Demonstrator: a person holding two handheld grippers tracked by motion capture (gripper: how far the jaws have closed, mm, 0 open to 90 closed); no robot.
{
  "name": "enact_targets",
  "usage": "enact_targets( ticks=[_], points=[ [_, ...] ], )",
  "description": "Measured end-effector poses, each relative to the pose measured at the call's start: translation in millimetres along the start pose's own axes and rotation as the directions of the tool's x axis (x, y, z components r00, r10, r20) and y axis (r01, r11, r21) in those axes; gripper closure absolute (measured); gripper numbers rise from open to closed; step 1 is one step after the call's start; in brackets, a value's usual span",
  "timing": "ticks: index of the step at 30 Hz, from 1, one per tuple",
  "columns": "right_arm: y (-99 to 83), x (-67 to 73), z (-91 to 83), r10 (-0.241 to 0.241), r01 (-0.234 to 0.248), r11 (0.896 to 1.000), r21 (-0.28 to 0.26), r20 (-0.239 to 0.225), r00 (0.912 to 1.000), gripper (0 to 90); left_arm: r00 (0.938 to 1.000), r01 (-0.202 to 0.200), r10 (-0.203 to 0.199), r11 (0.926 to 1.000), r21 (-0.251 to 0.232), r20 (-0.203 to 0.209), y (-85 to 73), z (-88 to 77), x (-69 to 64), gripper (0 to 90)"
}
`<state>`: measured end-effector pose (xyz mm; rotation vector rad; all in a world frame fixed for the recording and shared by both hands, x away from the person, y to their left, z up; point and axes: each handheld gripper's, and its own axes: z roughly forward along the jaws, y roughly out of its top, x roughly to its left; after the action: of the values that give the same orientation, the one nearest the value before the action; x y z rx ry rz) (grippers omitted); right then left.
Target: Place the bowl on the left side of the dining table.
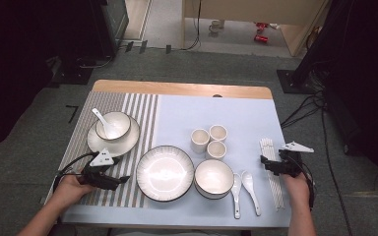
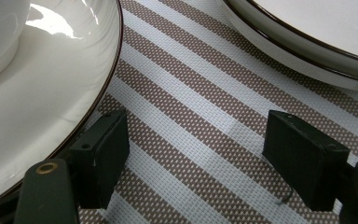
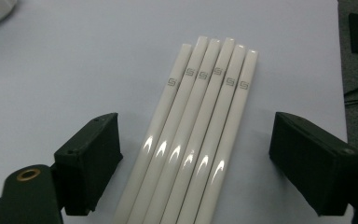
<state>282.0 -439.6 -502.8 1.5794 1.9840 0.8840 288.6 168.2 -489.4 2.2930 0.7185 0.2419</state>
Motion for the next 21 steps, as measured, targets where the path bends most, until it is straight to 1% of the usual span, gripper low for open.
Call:
enact_targets(
  ticks=[1,5,8,9,12,13,15,16,18,19,20,21],
  points=[
    [0.2,1.2,0.4,-0.008,0.008,1.000,0.005,0.005,1.0000,14.6,1.0000,0.003,-0.003,1.0000,0.000,0.004,-0.1,-0.1,0.3,22.2],
    [0.1,1.2,0.4,-0.007,0.007,1.000,0.005,0.005,1.0000,14.6,0.9997,0.019,-0.019,0.9998,-0.002,0.014,-0.2,0.8,-0.1,18.8],
    [0.0,1.4,0.4,-0.008,0.008,1.000,0.004,0.006,0.9999,14.5,0.9992,0.027,-0.027,0.9994,-0.022,0.029,-2.3,1.8,-0.2,14.2],
    [0.0,1.4,0.4,-0.008,0.008,1.000,0.004,0.006,0.9999,14.5,0.9992,0.029,-0.028,0.9992,-0.028,0.028,-3.0,1.8,-0.4,13.6],
    [0.2,1.8,0.6,-0.010,0.010,1.000,0.006,0.009,0.9999,14.4,0.9974,0.070,-0.069,0.9962,-0.052,0.019,-4.5,2.1,-1.5,13.6],
    [0.2,1.8,0.7,-0.011,0.011,1.000,0.006,0.009,0.9999,14.4,0.9971,0.075,-0.075,0.9955,-0.057,0.015,-4.9,2.2,-2.1,13.5],
    [0.2,1.7,0.8,-0.010,0.010,1.000,0.006,0.009,0.9999,14.3,0.9984,0.057,-0.057,0.9968,-0.056,0.005,-5.4,3.4,-4.4,13.1],
    [0.3,1.8,0.8,-0.010,0.010,1.000,0.006,0.009,0.9999,14.3,0.9988,0.049,-0.049,0.9973,-0.055,0.004,-5.5,4.1,-5.6,10.4],
    [0.3,1.7,0.7,-0.010,0.010,1.000,0.006,0.008,0.9999,14.4,0.9992,0.016,-0.017,0.9990,-0.043,-0.036,-4.9,6.2,-10.8,10.0],
    [0.3,1.6,0.7,-0.009,0.009,1.000,0.006,0.008,0.9999,14.4,0.9988,0.010,-0.012,0.9992,-0.039,-0.047,-4.6,6.7,-12.5,9.9],
    [0.4,1.5,0.6,-0.009,0.009,1.000,0.006,0.008,0.9999,14.5,0.9984,0.022,-0.024,0.9989,-0.040,-0.050,-4.2,7.0,-12.9,9.5],
    [0.4,1.5,0.6,-0.009,0.009,1.000,0.006,0.008,0.9999,14.5,0.9983,0.023,-0.025,0.9989,-0.041,-0.053,-4.1,7.2,-13.1,9.4]
  ],
)
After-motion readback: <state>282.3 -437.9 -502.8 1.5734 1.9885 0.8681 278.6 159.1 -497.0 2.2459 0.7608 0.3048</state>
